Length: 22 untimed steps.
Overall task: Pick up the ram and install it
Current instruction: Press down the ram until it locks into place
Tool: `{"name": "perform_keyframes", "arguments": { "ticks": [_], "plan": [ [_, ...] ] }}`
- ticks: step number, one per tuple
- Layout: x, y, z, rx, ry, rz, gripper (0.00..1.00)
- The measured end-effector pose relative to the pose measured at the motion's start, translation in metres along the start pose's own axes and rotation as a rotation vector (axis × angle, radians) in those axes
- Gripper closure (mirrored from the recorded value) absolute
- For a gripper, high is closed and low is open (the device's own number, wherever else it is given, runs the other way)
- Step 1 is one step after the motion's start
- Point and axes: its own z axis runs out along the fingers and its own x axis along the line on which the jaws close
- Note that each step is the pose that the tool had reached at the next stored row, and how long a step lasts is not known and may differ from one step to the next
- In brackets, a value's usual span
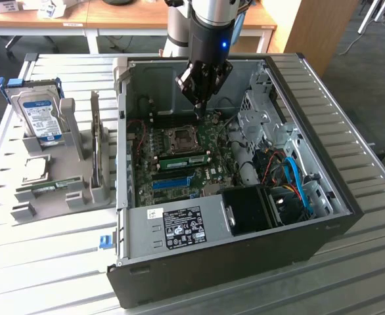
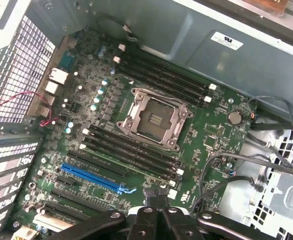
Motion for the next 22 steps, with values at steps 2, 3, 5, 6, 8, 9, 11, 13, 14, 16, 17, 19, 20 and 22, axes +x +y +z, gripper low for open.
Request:
{"name": "perform_keyframes", "arguments": {
  "ticks": [2,3,5,6,8,9,11,13,14,16,17,19,20,22],
  "plan": [
    [0.0,0.0,0.0,0.0,0.0,0.0,0.89],
    [-0.0002,0.0001,0.0001,0.0004,0.0003,0.0,0.89],
    [-0.0011,-0.0002,0.0,0.0037,0.0078,0.0,0.89],
    [-0.0015,-0.0004,0.0001,0.0056,0.0118,0.001,0.89],
    [-0.0022,-0.0006,0.0001,0.0098,0.022,0.001,0.89],
    [-0.0024,-0.0008,0.0002,0.0105,0.0262,0.001,0.89],
    [-0.0025,-0.0008,0.0001,0.0103,0.0272,0.001,0.89],
    [-0.0023,-0.0007,0.0001,0.0103,0.0272,0.003,0.89],
    [-0.0021,-0.0006,0.0001,0.0106,0.0268,0.011,0.89],
    [-0.0019,-0.0005,0.0002,0.0114,0.0256,0.033,0.89],
    [-0.0019,-0.0005,0.0002,0.0117,0.0248,0.045,0.89],
    [-0.0018,-0.0005,0.0003,0.0121,0.0232,0.07,0.89],
    [-0.0018,-0.0005,0.0003,0.0122,0.0224,0.083,0.89],
    [-0.0018,-0.0005,0.0005,0.0121,0.0205,0.109,0.89]
  ]
}}
